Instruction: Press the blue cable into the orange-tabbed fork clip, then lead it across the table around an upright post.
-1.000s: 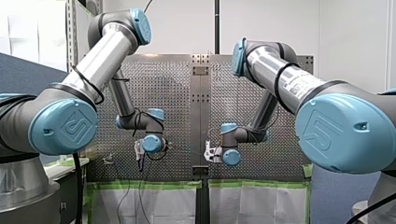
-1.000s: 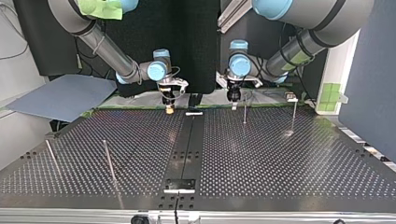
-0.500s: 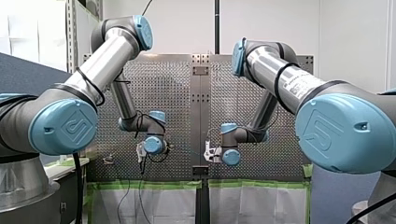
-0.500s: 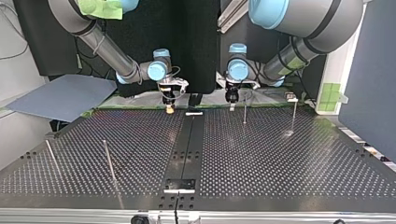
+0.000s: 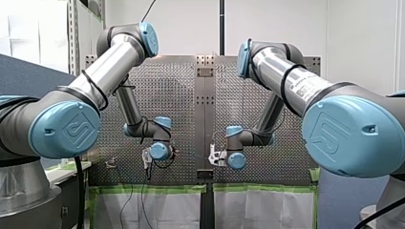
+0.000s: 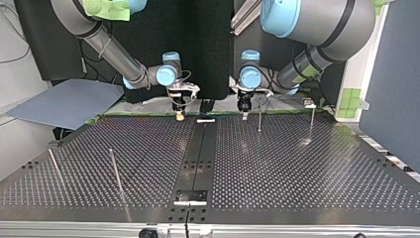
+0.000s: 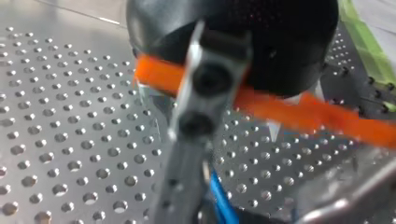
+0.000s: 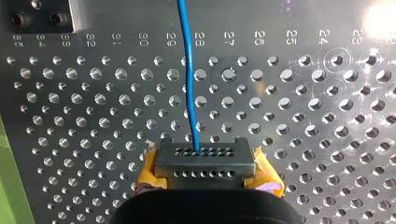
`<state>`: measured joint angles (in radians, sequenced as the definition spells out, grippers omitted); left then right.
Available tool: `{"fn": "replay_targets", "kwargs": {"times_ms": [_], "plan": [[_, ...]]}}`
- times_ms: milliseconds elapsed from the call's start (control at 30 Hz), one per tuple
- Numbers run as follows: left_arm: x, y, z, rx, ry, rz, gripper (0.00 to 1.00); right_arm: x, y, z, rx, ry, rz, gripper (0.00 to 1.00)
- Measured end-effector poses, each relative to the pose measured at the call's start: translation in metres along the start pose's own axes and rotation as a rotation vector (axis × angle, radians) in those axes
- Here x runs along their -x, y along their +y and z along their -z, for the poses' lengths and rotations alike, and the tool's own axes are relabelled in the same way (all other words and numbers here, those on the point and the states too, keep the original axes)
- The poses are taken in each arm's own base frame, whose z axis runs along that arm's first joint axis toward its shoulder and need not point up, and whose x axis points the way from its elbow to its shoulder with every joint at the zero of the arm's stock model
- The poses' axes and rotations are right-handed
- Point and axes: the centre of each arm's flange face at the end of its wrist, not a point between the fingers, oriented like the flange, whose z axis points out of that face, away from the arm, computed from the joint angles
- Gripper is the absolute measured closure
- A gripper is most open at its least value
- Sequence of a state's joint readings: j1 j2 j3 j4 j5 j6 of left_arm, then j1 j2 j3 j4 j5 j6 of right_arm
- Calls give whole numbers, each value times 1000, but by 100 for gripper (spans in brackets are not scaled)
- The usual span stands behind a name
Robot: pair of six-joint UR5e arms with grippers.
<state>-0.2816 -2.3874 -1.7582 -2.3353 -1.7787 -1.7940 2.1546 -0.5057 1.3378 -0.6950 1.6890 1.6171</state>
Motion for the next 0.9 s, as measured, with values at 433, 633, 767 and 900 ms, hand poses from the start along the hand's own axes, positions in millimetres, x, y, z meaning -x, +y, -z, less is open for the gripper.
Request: {"fn": "replay_targets", "kwargs": {"times_ms": [433,633,767,900], "plan": [[3,3,-3,22,4,-3,100,0,-1,0,-2,0,0,100],[7,3,-7,40,-9,-60,100,0,-2,0,-3,0,0,100],[7,6,-6,75,13,-108,100,0,-4,1,-5,0,1,100],[5,6,-3,87,35,-155,100,0,-5,1,-7,0,1,100]]}}
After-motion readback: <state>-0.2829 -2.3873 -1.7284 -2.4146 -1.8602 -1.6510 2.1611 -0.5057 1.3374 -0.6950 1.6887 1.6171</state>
